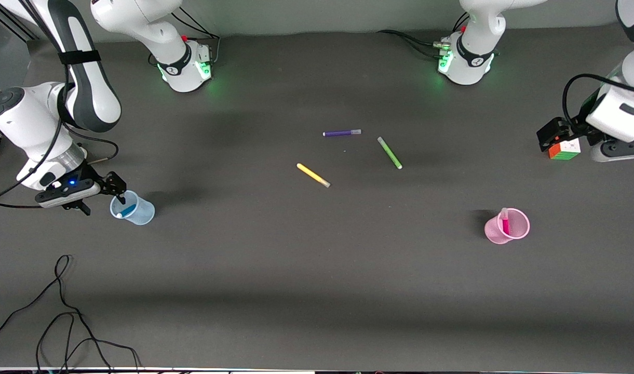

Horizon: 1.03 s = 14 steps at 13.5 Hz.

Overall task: Place pink and blue markers in matching cups
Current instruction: 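Release the blue marker into the clear cup with the right gripper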

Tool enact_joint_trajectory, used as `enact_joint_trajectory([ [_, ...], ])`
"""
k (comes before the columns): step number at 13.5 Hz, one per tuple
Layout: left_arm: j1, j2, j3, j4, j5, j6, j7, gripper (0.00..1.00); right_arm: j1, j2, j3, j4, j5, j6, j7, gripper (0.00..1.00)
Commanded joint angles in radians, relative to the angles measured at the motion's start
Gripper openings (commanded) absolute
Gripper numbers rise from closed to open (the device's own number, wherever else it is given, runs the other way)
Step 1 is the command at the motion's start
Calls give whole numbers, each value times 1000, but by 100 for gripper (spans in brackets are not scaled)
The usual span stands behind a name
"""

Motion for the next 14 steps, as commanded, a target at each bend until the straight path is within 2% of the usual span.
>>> enact_joint_trajectory([
  [1,-1,-12,11,1,-14,19,70,99,9,-13,2,78,29,-109,32,100],
  [4,-4,-4,10,3,-14,27,70,99,12,-21,8,220,29,-321,95,100],
  [7,-2,-4,11,3,-14,33,70,99,10,-44,45,386,14,-597,225,100],
  [8,-2,-4,11,3,-14,28,72,99,6,-61,74,423,3,-665,279,100],
  [11,-2,-6,11,6,-12,12,76,99,-86,-136,219,468,-112,-789,426,100],
  [14,-2,-4,11,9,-11,1,78,99,-115,-182,275,503,-122,-907,553,100],
])
